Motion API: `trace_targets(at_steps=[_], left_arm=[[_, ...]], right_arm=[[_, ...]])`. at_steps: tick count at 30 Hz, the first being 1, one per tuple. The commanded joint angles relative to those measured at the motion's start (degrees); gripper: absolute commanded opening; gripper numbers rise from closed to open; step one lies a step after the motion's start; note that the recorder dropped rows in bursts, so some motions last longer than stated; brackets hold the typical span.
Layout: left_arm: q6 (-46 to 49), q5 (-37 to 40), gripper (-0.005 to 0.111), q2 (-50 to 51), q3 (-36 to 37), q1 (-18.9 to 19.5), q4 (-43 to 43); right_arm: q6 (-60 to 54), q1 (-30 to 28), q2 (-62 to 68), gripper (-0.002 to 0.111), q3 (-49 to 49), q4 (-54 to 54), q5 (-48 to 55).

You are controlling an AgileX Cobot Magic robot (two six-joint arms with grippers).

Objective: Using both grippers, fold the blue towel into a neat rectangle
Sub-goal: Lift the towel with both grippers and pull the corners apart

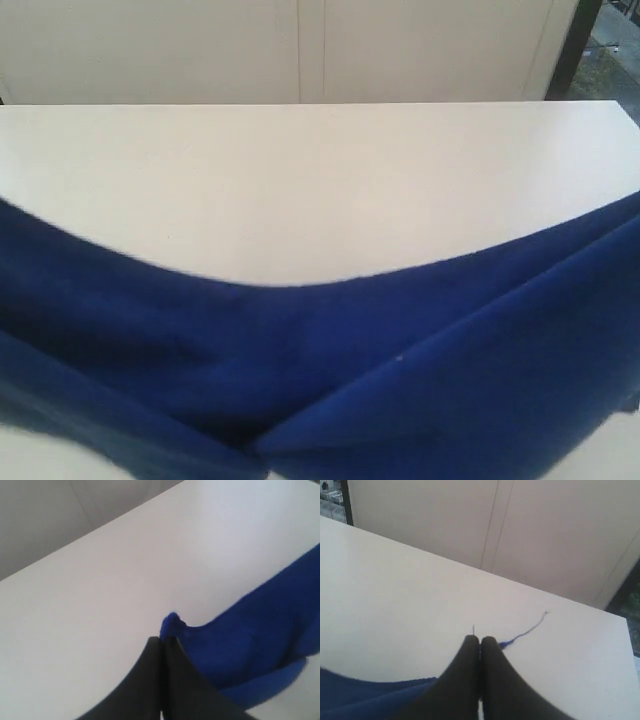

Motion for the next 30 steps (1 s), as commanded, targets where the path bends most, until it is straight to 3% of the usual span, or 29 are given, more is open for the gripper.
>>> trace_targets(at_steps=[1,5,8,15,22,24,30], left_arm=[[-6.0,-3.4,0.0,1.7,10.5,0.1,8.8],[-11.6,-17.5,0.0,4.8,21.4,0.1,12.7],[-18.2,-28.6,0.0,9.7,29.1,0.1,21.1],[-49.8,-38.1,0.0,25.5,36.4,0.1,61.0],[-84.0,-37.7,0.0,41.3,36.5,4.6,95.5],[-90.5,-37.7,0.0,45.0,36.0,6.1,98.2],[-90.7,-41.6,0.0,55.7,28.8,10.0,98.2]], right_arm=[[4.5,-0.5,5.3,0.0,4.1,-4.5,-5.7],[9.6,-0.5,14.6,0.0,9.6,-11.7,-12.7],[15.2,-0.6,23.8,0.0,12.4,-21.0,-18.5],[36.2,-0.6,43.2,0.0,11.4,-43.4,-31.4],[40.9,-3.5,59.7,0.0,4.1,-46.9,-34.9],[40.9,-4.5,63.2,0.0,2.0,-46.9,-36.4],[40.9,-6.4,71.8,0.0,-4.1,-47.0,-37.2]])
